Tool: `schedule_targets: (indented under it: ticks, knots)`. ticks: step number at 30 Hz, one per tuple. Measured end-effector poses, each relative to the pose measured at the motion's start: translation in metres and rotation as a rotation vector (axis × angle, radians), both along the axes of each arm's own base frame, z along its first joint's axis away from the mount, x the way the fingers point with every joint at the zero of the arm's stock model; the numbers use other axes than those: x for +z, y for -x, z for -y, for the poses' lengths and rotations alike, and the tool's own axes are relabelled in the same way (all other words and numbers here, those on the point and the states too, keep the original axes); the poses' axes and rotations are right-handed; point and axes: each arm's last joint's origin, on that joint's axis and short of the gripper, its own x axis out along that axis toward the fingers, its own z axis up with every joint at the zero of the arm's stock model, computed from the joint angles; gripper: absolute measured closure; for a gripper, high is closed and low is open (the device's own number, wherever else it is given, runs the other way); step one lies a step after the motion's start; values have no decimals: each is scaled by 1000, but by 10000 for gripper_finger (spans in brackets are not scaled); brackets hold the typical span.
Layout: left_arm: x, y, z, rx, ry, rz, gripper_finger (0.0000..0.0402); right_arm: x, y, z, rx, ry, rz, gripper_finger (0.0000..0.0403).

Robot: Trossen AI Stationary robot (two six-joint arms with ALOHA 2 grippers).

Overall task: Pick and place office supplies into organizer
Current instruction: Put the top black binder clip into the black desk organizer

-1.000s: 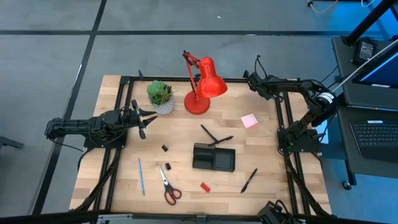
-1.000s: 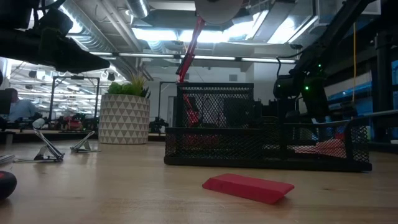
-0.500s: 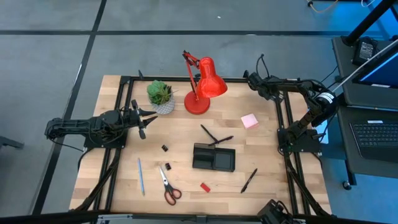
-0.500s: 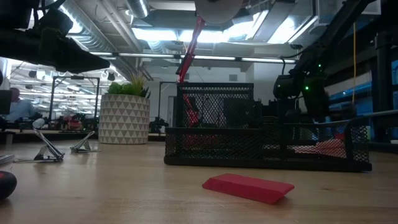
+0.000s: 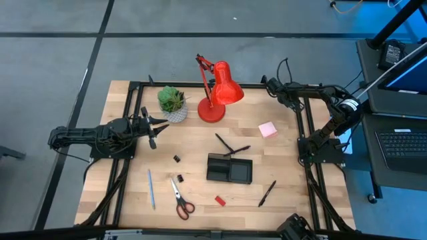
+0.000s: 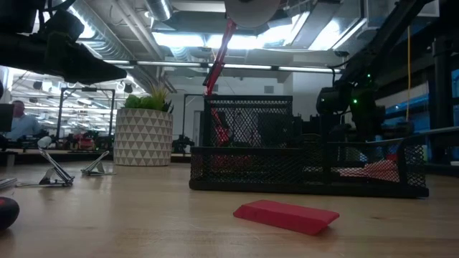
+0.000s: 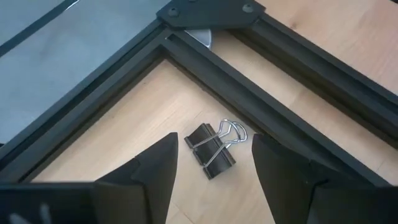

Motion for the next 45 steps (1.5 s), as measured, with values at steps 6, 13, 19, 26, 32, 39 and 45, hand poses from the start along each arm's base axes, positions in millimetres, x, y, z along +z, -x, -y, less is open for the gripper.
schedule_targets:
  ticks: [6, 13, 19, 26, 32, 39, 45]
  knots:
    - [0, 0, 0, 0, 0, 0, 315, 0, 1, 0, -72, 27, 47, 195]
    - [0, 0, 0, 0, 0, 0, 315, 0, 3, 0, -138, 54, 76, 195]
    - [0, 0, 0, 0, 0, 0, 315, -1, 4, 0, -218, 80, 140, 195]
    - [0, 0, 0, 0, 0, 0, 315, -1, 7, 2, -288, 104, 180, 195]
    - [0, 0, 0, 0, 0, 1, 315, -1, 12, 6, -349, 111, 211, 195]
    - [0, 0, 0, 0, 0, 0, 315, -1, 18, 10, -385, 121, 216, 195]
    - [0, 0, 0, 0, 0, 1, 315, -1, 18, 10, -408, 141, 232, 195]
